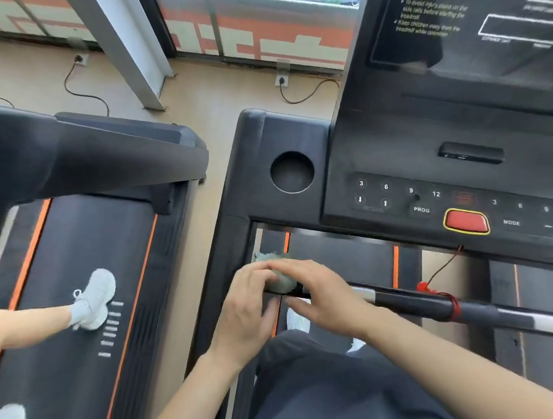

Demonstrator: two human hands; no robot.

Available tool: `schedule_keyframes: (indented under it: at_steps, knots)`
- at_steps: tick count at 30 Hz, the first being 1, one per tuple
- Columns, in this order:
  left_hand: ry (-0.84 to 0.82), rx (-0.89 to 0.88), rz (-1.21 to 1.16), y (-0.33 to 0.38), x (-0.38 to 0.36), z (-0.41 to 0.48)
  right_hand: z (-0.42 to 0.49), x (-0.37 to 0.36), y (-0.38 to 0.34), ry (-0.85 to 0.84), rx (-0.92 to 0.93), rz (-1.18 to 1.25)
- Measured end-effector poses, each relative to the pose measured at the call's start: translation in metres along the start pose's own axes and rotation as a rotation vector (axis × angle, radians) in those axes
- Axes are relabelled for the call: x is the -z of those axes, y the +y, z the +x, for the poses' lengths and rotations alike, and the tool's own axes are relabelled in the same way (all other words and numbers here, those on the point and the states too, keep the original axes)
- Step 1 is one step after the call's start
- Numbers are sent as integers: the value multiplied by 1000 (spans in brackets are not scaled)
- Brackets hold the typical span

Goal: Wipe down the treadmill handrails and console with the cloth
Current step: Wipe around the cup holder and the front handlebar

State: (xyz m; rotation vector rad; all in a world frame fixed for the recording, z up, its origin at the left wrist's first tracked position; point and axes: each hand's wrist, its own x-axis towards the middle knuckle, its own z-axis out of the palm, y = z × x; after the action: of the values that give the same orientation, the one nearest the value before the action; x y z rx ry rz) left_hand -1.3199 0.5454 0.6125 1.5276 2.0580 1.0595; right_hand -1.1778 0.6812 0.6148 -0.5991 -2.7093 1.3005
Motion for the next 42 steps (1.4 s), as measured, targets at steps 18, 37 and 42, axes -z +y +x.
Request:
schedule_keyframes:
  at_steps: [18,37,42]
  knots:
    - [-30,-3,450,0,-39,-2,-102,42,63,378,-147,-355]
    - [-155,118,756,-14,25,-32,-125,-31,1,740,-811,975]
    - [-100,238,625,-7,23,-33,-123,-41,2,902,-1056,1524]
